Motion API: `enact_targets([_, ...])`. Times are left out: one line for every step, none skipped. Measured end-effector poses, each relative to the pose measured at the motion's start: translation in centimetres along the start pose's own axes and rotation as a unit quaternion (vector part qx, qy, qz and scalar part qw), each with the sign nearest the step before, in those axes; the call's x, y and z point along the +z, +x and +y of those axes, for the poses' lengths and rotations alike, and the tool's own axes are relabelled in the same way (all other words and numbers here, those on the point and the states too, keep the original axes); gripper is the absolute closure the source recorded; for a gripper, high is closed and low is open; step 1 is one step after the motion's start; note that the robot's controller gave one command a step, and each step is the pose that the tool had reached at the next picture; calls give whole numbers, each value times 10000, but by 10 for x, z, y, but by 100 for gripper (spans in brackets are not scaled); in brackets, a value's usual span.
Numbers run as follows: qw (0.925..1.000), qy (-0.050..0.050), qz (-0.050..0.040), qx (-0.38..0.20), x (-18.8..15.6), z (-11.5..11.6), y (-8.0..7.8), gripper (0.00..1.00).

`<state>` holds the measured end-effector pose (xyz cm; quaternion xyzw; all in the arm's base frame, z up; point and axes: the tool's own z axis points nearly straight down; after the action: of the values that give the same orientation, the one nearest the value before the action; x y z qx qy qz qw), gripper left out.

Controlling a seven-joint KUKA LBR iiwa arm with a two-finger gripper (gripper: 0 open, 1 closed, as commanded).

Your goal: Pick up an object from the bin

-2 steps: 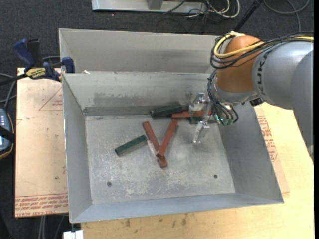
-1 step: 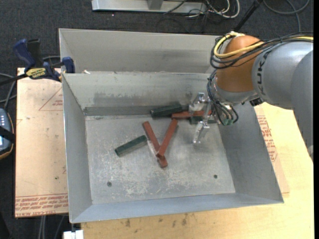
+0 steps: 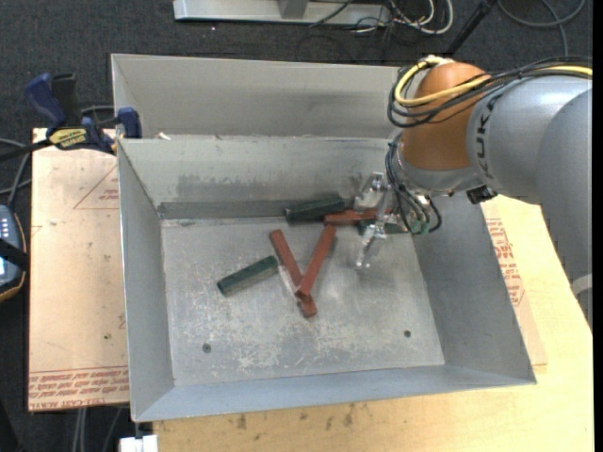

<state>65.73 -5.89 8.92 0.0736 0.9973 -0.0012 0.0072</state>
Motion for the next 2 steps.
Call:
enact_targets([9999, -14, -139, 30, 4, 40, -2, 100])
enact_targets([9999, -13, -139, 28, 4, 40, -2, 100])
